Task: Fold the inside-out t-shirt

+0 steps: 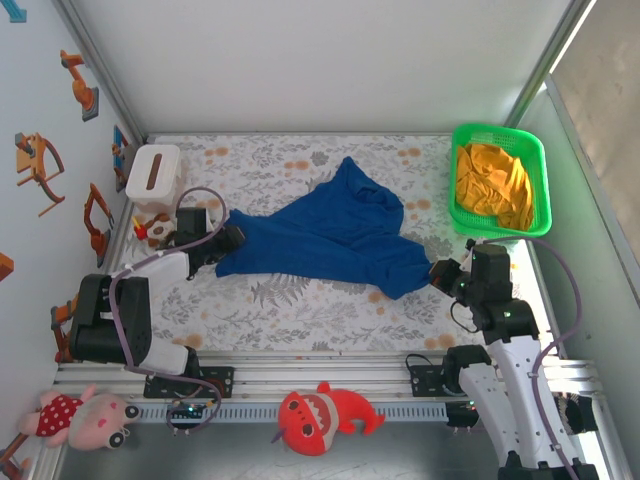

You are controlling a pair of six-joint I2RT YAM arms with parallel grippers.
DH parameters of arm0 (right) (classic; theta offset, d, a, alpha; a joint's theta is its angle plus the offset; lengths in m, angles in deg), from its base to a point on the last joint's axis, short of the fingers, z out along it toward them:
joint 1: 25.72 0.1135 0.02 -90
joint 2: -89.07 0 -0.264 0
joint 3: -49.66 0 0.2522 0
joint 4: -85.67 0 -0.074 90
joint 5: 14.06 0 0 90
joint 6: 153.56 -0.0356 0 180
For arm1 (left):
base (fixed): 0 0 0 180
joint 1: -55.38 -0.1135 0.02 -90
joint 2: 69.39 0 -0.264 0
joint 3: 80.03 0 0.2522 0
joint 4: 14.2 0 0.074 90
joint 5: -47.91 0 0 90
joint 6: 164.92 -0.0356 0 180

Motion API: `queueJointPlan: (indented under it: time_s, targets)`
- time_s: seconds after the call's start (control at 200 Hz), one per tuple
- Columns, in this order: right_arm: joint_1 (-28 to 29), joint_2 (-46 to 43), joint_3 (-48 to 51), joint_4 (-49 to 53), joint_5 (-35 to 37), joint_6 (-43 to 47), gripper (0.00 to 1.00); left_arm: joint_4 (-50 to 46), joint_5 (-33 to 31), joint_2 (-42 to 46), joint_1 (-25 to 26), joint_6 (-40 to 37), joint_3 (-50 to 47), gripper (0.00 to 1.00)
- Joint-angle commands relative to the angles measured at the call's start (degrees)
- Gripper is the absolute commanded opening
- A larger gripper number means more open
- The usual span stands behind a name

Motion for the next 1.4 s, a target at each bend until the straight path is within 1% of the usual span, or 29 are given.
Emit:
queueJointPlan:
  time_s: [0.0, 0.135, 0.235, 0.285, 0.451, 0.621, 0.671, 0.766, 0.836, 0.931, 0.956, 1.232, 1.332, 1.397]
  targets:
    - [-0.2, -0.6, -1.5, 0.9, 0.6, -0.5, 0.0, 1.9, 1.4, -0.1, 0.3, -0.2, -0.4, 0.4]
    - [-0.2, -0.5, -1.9, 1.2, 0.6, -0.4, 0.0, -0.8, -2.8, 0.7, 0.3, -0.8, 0.3, 0.41]
    - [-0.2, -0.5, -2.0, 1.1, 0.6, -0.2, 0.0, -4.3, -7.0, 0.7, 0.3, -1.9, 1.4, 0.47]
    - [-0.2, -0.3, -2.1, 0.9, 0.5, -0.1, 0.0, -5.4, -8.0, 0.0, 0.3, -2.6, 2.1, 0.49]
    - [-0.2, 1.1, -2.8, 0.4, 0.1, 0.4, 0.0, -5.9, -6.8, -3.3, 0.2, -4.2, 3.3, 0.56]
    - [-0.2, 1.7, -3.1, -0.2, -0.1, 0.5, 0.0, -4.7, -1.4, -7.1, 0.4, -4.5, 4.8, 0.57]
    - [-0.2, 1.8, -3.0, -0.4, -0.2, 0.5, 0.0, -4.4, 0.1, -7.7, 0.5, -4.4, 5.3, 0.56]
    - [-0.2, 2.1, -3.1, -0.5, -0.3, 0.5, 0.0, -4.5, 0.9, -8.2, 0.8, -4.3, 5.8, 0.52]
    - [-0.2, 2.0, -3.2, -0.5, -0.3, 0.5, 0.0, -4.1, 1.5, -8.1, 0.9, -4.1, 5.8, 0.47]
    - [-0.2, 2.2, -3.4, -0.4, -0.2, 0.6, 0.0, -3.6, 2.3, -7.7, 0.9, -3.8, 5.6, 0.34]
    - [-0.2, 2.3, -3.4, -0.4, -0.2, 0.7, 0.0, -3.2, 2.5, -7.4, 0.9, -3.7, 5.4, 0.32]
    - [-0.2, 2.4, -3.7, 0.1, 0.1, 0.7, 0.0, 3.4, 6.7, -4.7, 0.9, -0.8, 2.8, 0.32]
    - [-0.2, 2.5, -3.7, -0.1, 0.1, 0.6, 0.0, 3.8, 6.5, -3.6, 0.9, -0.1, 2.2, 0.31]
    - [-0.2, 2.3, -3.8, 0.0, 0.0, 0.4, 0.0, 2.9, 5.1, -2.8, 0.9, 0.0, 2.0, 0.31]
